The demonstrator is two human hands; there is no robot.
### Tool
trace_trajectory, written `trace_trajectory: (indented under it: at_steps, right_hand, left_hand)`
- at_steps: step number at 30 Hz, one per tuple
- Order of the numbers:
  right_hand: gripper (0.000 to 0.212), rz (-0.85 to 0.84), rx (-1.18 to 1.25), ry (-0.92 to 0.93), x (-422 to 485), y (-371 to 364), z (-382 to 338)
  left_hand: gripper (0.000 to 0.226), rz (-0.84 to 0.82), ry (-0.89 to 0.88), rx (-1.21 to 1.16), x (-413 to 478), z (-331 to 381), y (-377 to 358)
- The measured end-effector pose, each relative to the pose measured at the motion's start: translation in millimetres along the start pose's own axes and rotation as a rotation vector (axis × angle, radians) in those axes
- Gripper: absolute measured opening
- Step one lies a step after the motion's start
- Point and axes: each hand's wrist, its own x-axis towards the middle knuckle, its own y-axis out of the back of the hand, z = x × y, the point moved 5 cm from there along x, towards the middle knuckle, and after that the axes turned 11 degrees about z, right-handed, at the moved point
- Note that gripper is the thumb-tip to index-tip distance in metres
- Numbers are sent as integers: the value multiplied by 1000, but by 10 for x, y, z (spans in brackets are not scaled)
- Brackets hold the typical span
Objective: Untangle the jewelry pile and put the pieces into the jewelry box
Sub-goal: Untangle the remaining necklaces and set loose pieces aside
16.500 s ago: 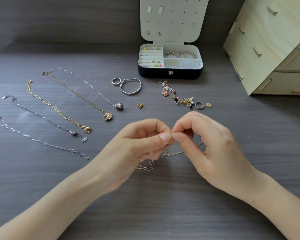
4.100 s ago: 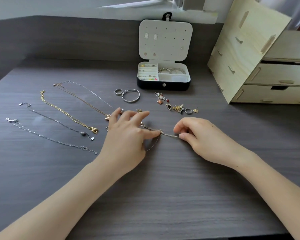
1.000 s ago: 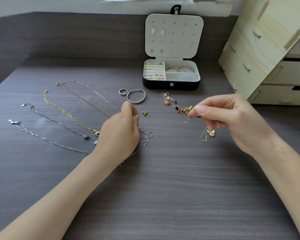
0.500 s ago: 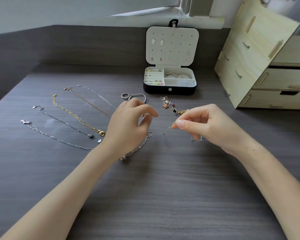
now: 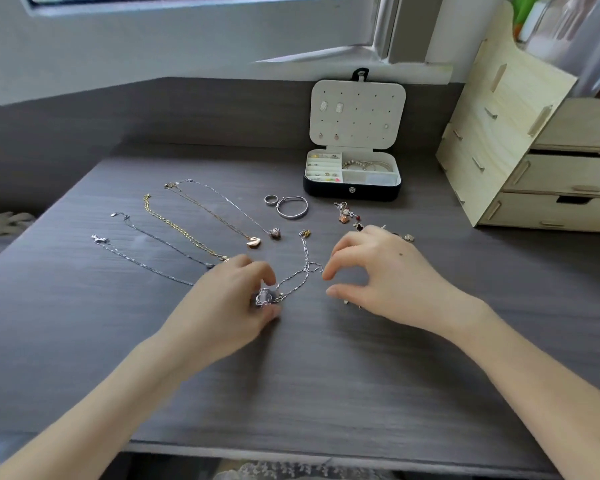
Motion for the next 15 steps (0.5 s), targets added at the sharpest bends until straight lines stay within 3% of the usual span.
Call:
trace_trajectory:
  at_steps: [5, 11, 13, 15]
  right_hand:
    - [13, -21, 92, -8, 69, -235, -124]
    - [40, -79, 282, -24, 111, -277, -225]
    - [35, -129, 444, -74, 132, -256, -280]
    - [17, -133, 602, -111, 173, -204, -325]
  left_hand:
    - [19, -68, 108, -59, 45, -51, -63]
    - [21, -185, 285, -474, 135, -40, 90]
    - [17, -197, 259, -604, 194, 83, 259]
    - [9, -148, 227, -700, 293, 210, 490]
